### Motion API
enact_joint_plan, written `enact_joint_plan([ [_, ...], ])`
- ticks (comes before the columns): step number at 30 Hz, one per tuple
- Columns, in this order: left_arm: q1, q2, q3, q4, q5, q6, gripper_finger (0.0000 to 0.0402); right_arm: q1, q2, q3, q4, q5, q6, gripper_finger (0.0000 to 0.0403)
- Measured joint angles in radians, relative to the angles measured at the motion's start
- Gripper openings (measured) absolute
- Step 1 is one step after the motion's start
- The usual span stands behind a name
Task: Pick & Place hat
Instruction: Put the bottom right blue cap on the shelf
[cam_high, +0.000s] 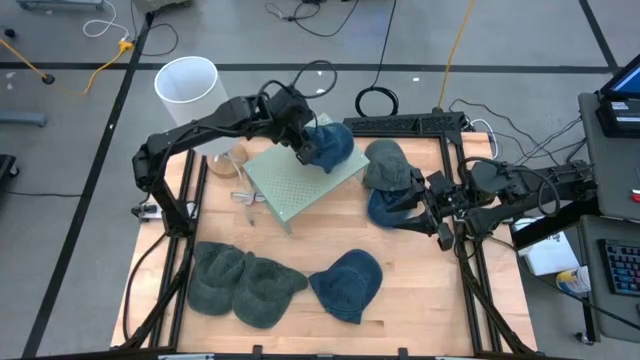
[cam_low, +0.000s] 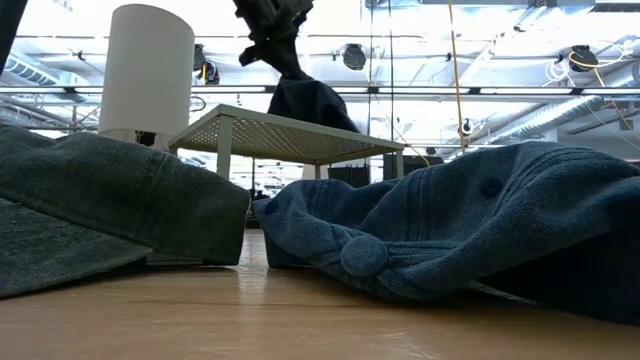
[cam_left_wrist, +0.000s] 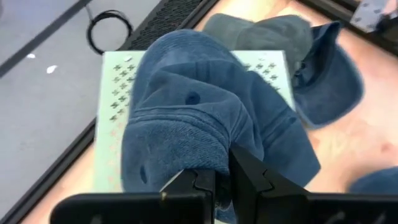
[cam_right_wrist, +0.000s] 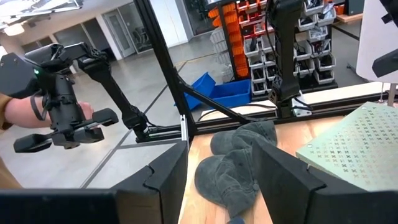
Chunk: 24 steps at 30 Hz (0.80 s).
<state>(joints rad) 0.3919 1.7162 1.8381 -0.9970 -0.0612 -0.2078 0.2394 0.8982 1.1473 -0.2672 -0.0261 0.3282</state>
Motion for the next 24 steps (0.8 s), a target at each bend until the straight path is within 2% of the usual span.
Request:
enact_joint_plan([
  [11, -0.043, 0.095, -0.002, -0.007, -0.049, -0.023, 0.0020, 0.000, 0.000, 0.000, -0.002, -0.001, 0.000, 0.0171],
  [17, -0.047, 0.093, -0.002, -0.070, -0.104, -0.058, 0.0020, 0.000, 0.000, 0.000, -0.003, -0.001, 0.000, 0.0171],
  [24, -0.055, 0.083, -0.001, -0.094, -0.100, -0.084, 0.0020, 0.000, 0.000, 0.000, -0.008, -0.001, -0.008, 0.0171],
])
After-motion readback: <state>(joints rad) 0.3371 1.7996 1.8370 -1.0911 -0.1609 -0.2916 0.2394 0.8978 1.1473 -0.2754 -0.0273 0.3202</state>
